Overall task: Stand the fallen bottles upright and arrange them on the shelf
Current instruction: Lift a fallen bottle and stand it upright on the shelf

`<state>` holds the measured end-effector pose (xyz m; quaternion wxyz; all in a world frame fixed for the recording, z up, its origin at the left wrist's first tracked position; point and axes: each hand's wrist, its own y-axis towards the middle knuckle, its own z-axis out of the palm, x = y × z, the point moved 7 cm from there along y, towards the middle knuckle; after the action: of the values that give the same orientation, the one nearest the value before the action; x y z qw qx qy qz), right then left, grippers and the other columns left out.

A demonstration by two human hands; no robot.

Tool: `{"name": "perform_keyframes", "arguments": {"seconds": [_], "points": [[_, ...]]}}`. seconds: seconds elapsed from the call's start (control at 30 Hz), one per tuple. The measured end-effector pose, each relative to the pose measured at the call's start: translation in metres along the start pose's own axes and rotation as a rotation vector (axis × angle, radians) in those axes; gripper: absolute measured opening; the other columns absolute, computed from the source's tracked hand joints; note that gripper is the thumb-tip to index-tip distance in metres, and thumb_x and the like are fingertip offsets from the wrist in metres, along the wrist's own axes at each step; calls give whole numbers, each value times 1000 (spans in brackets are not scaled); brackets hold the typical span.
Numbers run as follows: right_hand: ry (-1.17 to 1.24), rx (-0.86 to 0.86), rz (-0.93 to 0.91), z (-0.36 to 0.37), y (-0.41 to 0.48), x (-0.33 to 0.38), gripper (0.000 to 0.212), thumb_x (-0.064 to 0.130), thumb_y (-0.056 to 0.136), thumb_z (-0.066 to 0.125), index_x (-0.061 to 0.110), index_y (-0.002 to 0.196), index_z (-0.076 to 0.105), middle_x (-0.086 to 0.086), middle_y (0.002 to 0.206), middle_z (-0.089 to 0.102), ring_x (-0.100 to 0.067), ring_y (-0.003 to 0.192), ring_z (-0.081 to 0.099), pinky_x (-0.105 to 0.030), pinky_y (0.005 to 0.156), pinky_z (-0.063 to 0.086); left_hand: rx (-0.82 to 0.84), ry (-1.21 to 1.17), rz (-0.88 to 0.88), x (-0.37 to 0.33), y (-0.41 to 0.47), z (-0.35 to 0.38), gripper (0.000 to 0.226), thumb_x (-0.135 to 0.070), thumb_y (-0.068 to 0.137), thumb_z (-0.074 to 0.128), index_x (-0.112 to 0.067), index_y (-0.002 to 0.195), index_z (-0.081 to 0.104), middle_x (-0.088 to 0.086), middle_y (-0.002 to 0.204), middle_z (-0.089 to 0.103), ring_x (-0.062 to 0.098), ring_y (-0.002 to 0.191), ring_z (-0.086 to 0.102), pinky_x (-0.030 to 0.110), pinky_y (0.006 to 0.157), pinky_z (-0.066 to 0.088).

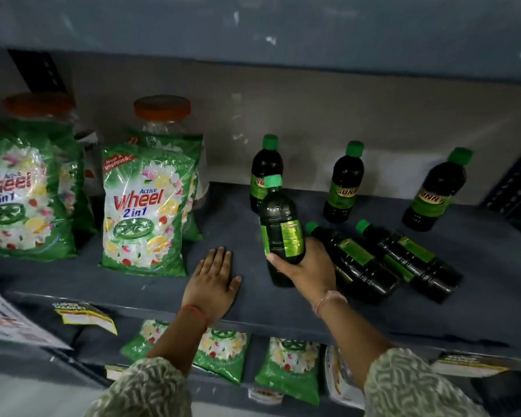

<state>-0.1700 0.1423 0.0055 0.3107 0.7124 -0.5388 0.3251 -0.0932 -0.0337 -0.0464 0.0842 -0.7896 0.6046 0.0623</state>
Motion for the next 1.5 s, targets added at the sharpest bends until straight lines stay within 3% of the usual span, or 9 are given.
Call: {"name": "perform_keyframes", "arguments": {"seconds": [0.33,0.6,0.7,0.83,0.93,1.07,1.23,1.4,1.5], "points": [[61,-61,-113,4,1,-3,77,41,56,83,6,116,49,-12,114,57,-26,107,55,-34,90,46,-12,-29,-1,-1,1,0,99,-59,59,-11,-13,145,3,6,158,0,19,146,-3,32,119,-1],[158,-79,-78,6,2,-10,74,29,58,81,15,122,46,-5,115,59,-20,105,58,-29,87,47,-22,-38,-12,-1,0,-1,98,-59,59,-11,-14,145,2,4,158,-1,18,146,-4,31,118,-3],[221,-67,-41,9,0,-15,85,35,57,77,20,130,36,-4,120,59,-20,108,59,-38,93,50,-14,-34,-16,-1,0,-1,98,-59,58,-12,-14,145,1,4,158,-2,17,146,-5,31,118,-3],[150,-107,-71,10,-3,-9,103,44,52,84,12,134,30,-9,131,42,-21,120,44,-35,103,41,-1,-37,-13,-1,0,0,99,-59,58,-12,-14,145,-1,5,158,-3,18,146,-6,32,119,-3],[135,-153,-76,9,-2,-8,91,30,56,83,9,130,35,-10,124,47,-26,116,49,-38,99,44,-8,-42,-12,0,0,0,99,-59,59,-11,-14,145,0,5,158,-2,18,146,-5,32,119,-3],[294,3,-35,17,-2,-10,86,11,62,76,18,134,29,-2,115,57,-16,103,57,-37,96,48,11,-27,-19,0,1,2,99,-58,57,-12,-14,145,-1,4,158,-4,17,146,-7,32,119,-4],[178,-47,-49,19,-1,-9,101,41,54,83,12,135,29,-10,131,41,-24,122,43,-40,105,39,7,-30,-26,1,1,2,90,-58,66,-6,-14,145,-1,4,158,-4,17,146,-6,31,119,-4],[266,-20,3,18,-3,-11,81,17,60,74,15,131,34,-9,115,59,-25,104,59,-36,89,50,3,-29,-23,0,1,1,92,-59,64,-7,-14,145,-1,3,158,-4,16,146,-6,30,118,-4],[314,51,-16,18,-5,-10,82,16,64,79,15,131,33,-3,116,55,-14,104,54,-31,94,46,-3,-32,-20,0,0,0,97,-58,59,-11,-15,145,0,3,158,-3,16,146,-5,30,118,-4]]}}
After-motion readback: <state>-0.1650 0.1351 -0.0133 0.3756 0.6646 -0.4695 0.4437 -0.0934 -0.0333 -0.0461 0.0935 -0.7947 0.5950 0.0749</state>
